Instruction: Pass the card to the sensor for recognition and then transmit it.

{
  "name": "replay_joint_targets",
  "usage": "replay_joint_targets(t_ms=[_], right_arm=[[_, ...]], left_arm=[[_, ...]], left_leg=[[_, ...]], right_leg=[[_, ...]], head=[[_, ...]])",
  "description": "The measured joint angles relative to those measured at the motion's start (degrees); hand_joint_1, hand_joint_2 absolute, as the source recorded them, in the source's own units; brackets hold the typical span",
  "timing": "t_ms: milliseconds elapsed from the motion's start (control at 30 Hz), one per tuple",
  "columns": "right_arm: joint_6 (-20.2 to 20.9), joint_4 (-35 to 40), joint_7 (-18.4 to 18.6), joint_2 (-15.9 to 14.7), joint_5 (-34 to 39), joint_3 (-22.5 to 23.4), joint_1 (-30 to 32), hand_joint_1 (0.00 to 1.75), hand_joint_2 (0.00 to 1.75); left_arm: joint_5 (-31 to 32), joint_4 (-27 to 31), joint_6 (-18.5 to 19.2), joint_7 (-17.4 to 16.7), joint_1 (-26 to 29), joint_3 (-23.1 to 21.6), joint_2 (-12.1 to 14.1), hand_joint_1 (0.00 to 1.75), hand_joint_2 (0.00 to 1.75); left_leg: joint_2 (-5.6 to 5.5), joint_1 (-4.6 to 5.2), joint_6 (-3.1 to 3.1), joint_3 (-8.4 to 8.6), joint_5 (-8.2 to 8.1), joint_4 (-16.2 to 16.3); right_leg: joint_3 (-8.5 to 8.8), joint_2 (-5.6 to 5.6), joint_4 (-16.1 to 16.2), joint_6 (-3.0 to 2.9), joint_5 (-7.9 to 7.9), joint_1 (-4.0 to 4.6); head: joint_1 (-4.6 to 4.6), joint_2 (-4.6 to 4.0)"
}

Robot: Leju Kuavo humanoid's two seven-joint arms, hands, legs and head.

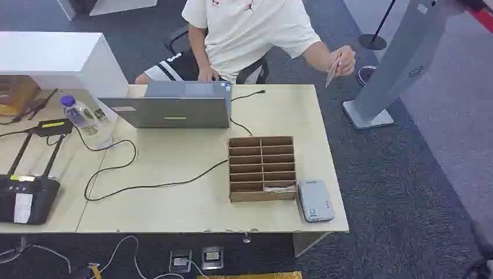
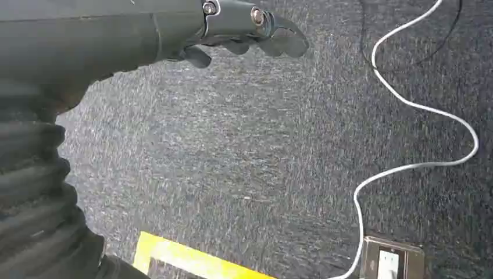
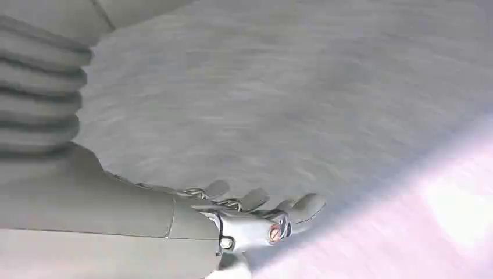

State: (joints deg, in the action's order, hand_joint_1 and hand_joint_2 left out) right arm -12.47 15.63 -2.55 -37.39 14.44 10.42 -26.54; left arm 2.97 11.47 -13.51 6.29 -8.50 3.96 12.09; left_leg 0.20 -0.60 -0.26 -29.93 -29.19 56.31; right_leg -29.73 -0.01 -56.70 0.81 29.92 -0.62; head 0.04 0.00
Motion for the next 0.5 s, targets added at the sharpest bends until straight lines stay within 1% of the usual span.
replay_joint_targets(t_ms=[67, 100, 133, 200, 300, 333, 367, 433, 467, 500], right_arm=[[-3.7, 1.4, -5.6, -2.3, 1.1, 2.4, -5.7, 0.0, 1.75], [-4.0, 2.2, -7.2, -3.6, 0.2, 2.5, -9.8, 0.0, 1.75], [-4.0, 3.1, -8.2, -4.7, -1.2, 2.5, -13.8, 0.0, 1.75], [-3.9, 5.3, -9.3, -6.5, -4.3, 1.9, -23.1, 0.0, 1.75], [-2.8, 7.5, -11.6, -6.3, -7.2, -0.4, -32.6, 0.0, 1.75], [-2.1, 8.4, -12.1, -6.0, -8.8, -1.8, -35.1, 0.0, 1.75], [-1.3, 9.5, -12.4, -5.7, -10.8, -3.4, -37.2, 0.0, 1.75], [-0.4, 11.6, -12.8, -4.6, -14.7, -6.8, -40.4, 0.0, 1.75], [0.1, 12.9, -13.1, -3.9, -17.4, -9.1, -41.4, 0.0, 1.75], [0.2, 13.4, -13.2, -3.5, -18.8, -10.1, -42.1, 0.0, 1.75]], left_arm=[[-0.5, 0.0, -0.3, 0.8, 0.4, 0.1, -0.3, 0.0, 1.75], [-0.6, -0.1, -0.5, 1.0, 0.5, 0.1, -0.4, 0.0, 1.75], [-0.6, -0.1, -0.8, 1.1, 0.5, 0.1, -0.5, 0.0, 1.75], [-0.6, -0.1, -1.0, 1.2, 0.5, 0.2, -0.8, 0.0, 1.75], [-0.2, -0.2, -0.8, 1.2, 0.8, 0.1, -1.3, 0.0, 1.75], [0.1, -0.2, -0.5, 1.4, 0.8, 0.1, -1.4, 0.0, 1.75], [0.1, -0.2, -0.3, 1.5, 0.8, 0.1, -1.5, 0.0, 1.75], [0.1, -0.2, -0.1, 1.7, 0.8, 0.1, -1.6, 0.0, 1.75], [0.1, -0.2, 0.0, 1.9, 0.8, 0.1, -1.7, 0.0, 1.75], [0.1, -0.2, 0.1, 2.0, 0.8, 0.1, -1.8, 0.0, 1.75]], left_leg=[[0.04, 0.25, 0.03, -0.15, 0.02, 0.0], [0.13, 0.44, 0.05, -0.22, 0.03, 0.0], [0.25, 0.63, 0.08, -0.25, 0.04, 0.0], [0.14, 0.67, 0.29, -0.18, 0.18, 0.0], [-0.22, 0.61, 0.34, -0.3, 0.32, 0.0], [-0.36, 0.65, 0.36, -0.35, 0.38, 0.0], [-0.48, 0.64, 0.33, -0.43, 0.42, 0.0], [-0.5, 0.6, 0.29, -0.44, 0.47, 0.0], [-0.51, 0.51, 0.29, -0.42, 0.47, 0.0], [-0.54, 0.46, 0.29, -0.43, 0.47, 0.0]], right_leg=[[-0.12, 0.02, -0.2, 0.07, -0.05, -0.23], [-0.29, 0.11, -0.4, 0.08, -0.05, -0.42], [-0.44, 0.16, -0.5, 0.09, -0.05, -0.59], [-0.51, 0.01, -0.6, 0.12, -0.02, -0.66], [-0.5, -0.37, -0.6, 0.12, -0.02, -0.6], [-0.54, -0.55, -0.6, 0.12, -0.02, -0.63], [-0.56, -0.66, -0.7, 0.12, -0.02, -0.62], [-0.59, -0.67, -0.7, 0.12, -0.02, -0.58], [-0.57, -0.68, -0.7, 0.11, -0.02, -0.49], [-0.55, -0.72, -0.7, 0.11, -0.02, -0.43]], head=[[-0.04, 0.0], [-0.04, 0.0], [-0.13, 0.0], [-0.04, 0.0], [-0.02, 0.0], [-0.13, 0.0], [-0.02, 0.0], [-0.15, 0.0], [0.0, 0.0], [-0.06, 0.0]])
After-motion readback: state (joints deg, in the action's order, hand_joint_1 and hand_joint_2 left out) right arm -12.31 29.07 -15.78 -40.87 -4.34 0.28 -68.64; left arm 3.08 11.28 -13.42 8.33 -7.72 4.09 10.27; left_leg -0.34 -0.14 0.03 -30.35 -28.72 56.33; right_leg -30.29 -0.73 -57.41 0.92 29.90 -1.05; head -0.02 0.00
